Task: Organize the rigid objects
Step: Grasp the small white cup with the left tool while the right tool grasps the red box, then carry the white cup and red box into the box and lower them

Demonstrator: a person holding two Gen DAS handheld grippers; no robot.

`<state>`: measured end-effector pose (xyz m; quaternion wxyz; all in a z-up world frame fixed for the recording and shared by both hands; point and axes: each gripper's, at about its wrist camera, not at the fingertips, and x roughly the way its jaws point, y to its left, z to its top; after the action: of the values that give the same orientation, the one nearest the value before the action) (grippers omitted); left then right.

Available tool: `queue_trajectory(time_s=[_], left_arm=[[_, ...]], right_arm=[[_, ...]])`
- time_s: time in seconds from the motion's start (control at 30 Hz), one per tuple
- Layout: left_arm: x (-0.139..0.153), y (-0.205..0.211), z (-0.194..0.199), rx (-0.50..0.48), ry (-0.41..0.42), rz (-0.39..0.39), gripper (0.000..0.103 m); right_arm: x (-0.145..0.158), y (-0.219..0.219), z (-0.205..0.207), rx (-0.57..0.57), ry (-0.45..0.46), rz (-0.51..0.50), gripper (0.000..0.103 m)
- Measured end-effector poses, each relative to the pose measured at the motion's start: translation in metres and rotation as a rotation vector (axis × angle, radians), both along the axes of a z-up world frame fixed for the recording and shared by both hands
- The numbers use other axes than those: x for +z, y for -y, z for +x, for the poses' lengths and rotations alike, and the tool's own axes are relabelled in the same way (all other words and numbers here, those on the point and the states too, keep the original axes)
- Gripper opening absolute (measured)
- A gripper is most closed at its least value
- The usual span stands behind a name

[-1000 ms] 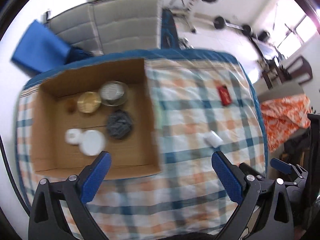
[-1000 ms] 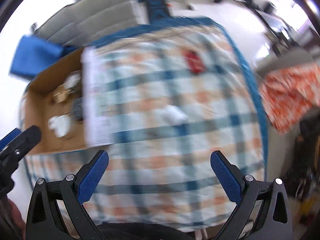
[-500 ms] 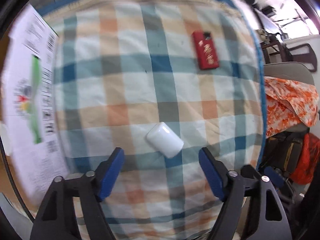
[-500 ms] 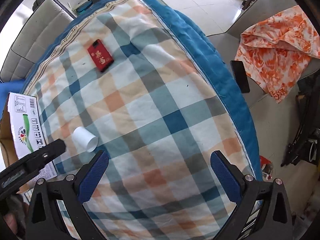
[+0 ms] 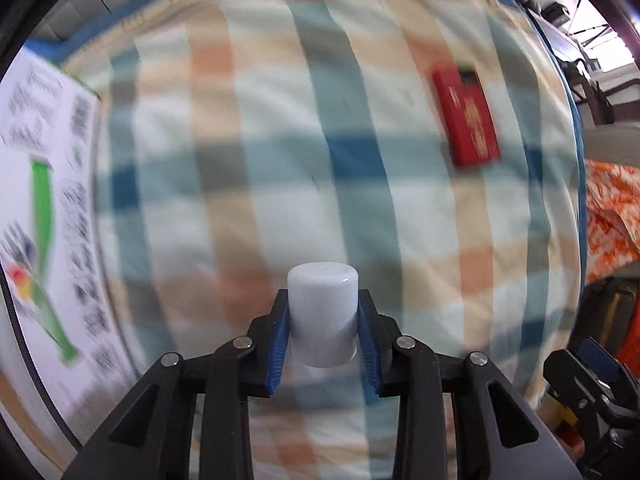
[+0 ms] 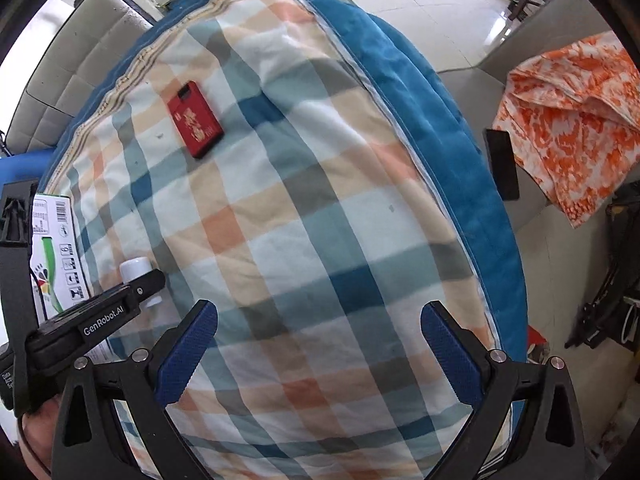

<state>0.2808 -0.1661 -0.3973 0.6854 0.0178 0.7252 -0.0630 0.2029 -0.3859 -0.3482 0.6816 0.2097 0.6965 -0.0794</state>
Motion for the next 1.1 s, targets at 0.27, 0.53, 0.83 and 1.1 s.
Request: queue_trajectory(time_s=[0.27, 0.53, 0.83, 1.1], left_arm=[[0.009, -0.026, 0.063, 0.048, 0.064, 0.031, 0.029], [-0.013, -0.026, 0.088, 0.024, -0.001, 0.042, 0.029], [0.007, -0.036, 0.082, 0.007, 0.030, 0.015, 0.029], [0.041, -0.020, 0.043, -0.018, 0.079, -0.037, 0.029]], right_arm=[[-0.006, -0.036, 0.099, 0.093, 0.101, 0.015, 0.093], [-0.056, -0.070, 0.155, 0.148, -0.016, -0.060, 0.059], [-0.051, -0.071, 0.134, 0.170, -0.035, -0.080, 0.039], [-0.030, -0.066, 0.103, 0.136, -0.015, -0.038, 0.037]])
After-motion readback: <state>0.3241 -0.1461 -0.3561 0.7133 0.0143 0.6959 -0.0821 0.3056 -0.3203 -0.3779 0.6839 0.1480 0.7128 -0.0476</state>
